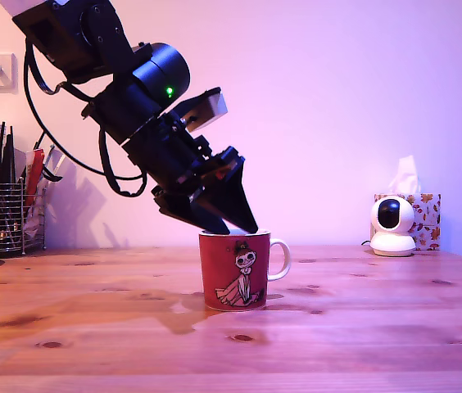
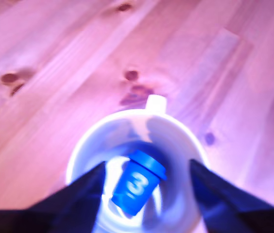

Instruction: Pick up the coffee capsules on the table and drop them inside the coffee cup

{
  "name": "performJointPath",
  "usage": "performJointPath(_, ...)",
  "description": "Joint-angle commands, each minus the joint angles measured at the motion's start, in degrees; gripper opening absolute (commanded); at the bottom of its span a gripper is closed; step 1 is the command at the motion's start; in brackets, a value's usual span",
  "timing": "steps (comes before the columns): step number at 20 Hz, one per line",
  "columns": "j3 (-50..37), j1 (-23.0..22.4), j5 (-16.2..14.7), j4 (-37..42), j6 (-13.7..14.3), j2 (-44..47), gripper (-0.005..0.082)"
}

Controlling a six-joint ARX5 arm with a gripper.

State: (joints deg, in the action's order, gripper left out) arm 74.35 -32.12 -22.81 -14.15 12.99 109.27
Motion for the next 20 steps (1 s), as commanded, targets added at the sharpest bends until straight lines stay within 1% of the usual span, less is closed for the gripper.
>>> performJointPath(1,0.8,0.1,-0.8,0.0,0.5,-1.0,0.0568)
performJointPath(2,1.0,0.1,-0.9,-0.5,0.5,-2.1,0.0563)
performJointPath(3,1.1,0.1,-0.9,-1.1,0.5,-3.4,0.0538)
performJointPath(4,1.1,0.1,-0.9,-1.7,0.5,-4.8,0.0500)
performJointPath(5,1.1,0.1,-0.9,-2.6,0.5,-6.4,0.0441)
performJointPath(6,1.1,0.2,-0.9,-4.0,0.5,-8.0,0.0349)
performJointPath(8,1.1,0.5,-1.3,-7.8,0.5,-11.0,0.0081)
performJointPath(9,1.1,0.6,-1.3,-9.3,0.5,-12.4,-0.0034)
performJointPath(10,1.1,0.6,-1.4,-10.5,0.5,-13.5,-0.0017)
performJointPath(13,1.1,1.0,-1.5,-14.0,0.5,-16.6,-0.0019)
performJointPath(18,1.0,3.3,-5.2,-17.6,0.5,-21.3,-0.0019)
performJointPath(20,1.0,4.3,-5.5,-18.0,0.5,-23.1,-0.0019)
